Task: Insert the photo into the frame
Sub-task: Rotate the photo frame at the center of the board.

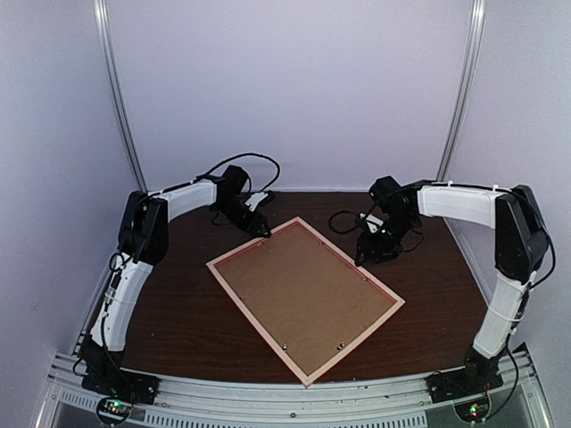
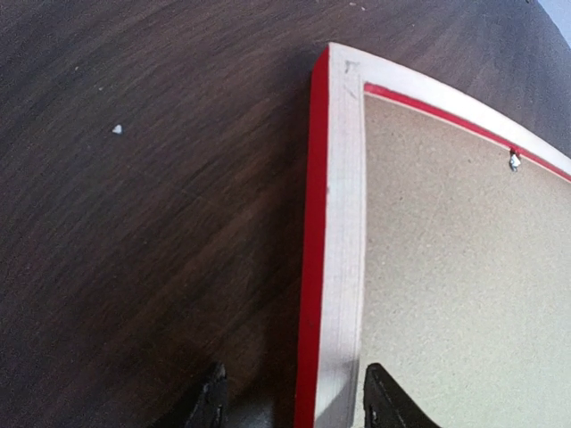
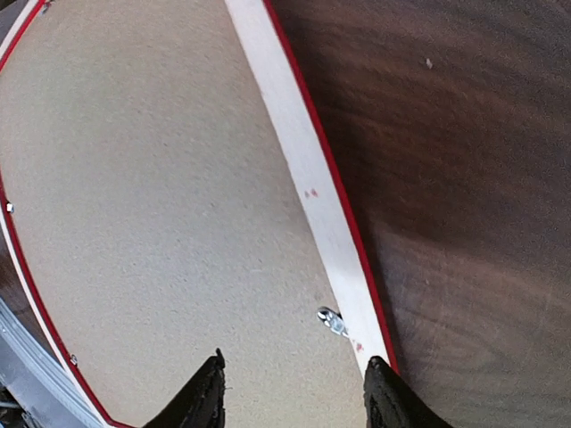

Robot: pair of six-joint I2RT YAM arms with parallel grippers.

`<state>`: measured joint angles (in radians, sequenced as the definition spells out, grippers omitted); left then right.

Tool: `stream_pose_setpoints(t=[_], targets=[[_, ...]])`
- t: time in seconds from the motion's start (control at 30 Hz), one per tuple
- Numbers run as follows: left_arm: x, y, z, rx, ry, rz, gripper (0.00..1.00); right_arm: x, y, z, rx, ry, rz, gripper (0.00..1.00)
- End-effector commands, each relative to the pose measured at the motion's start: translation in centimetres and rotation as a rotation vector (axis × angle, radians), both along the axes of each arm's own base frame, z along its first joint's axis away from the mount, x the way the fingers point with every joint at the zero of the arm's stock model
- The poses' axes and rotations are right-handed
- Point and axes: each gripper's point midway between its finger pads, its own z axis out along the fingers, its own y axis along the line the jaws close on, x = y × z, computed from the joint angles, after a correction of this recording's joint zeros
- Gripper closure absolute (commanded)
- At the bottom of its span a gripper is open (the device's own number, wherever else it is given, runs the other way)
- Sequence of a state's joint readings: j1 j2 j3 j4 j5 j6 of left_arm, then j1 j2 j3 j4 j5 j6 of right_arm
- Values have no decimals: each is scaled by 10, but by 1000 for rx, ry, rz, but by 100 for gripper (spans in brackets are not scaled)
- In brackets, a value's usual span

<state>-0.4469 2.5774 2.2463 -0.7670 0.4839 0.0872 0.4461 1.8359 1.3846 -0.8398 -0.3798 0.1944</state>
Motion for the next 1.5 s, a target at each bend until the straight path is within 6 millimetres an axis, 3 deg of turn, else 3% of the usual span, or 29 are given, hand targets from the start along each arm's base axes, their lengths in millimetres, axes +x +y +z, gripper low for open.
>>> stream_pose_setpoints(t=[0.0,0.33,0.63,0.87,1.03,1.23,1.47], targets=[[-6,-16,-2,-31,3,-46,48,-12,-19,6,-11,-5,-180,47],[-10,0,-26,152,-6,31,71,-51,-52,-4,-77,11,-297,46],[-6,41,-25,283,-34,262,86,-65,-69,-11,-126,17,-358,43],[-35,86,-31,243,91,530,90,-64,-73,-19,-132,15,-408,37],[-58,112,-36,193,174,671,90,-62,-62,-32,-73,37,-426,34],[-92,110,-29,91,229,703,86,-52,-51,-51,-42,47,-429,33],[-132,100,-25,64,270,666,83,-27,-37,-58,-27,27,-396,36]])
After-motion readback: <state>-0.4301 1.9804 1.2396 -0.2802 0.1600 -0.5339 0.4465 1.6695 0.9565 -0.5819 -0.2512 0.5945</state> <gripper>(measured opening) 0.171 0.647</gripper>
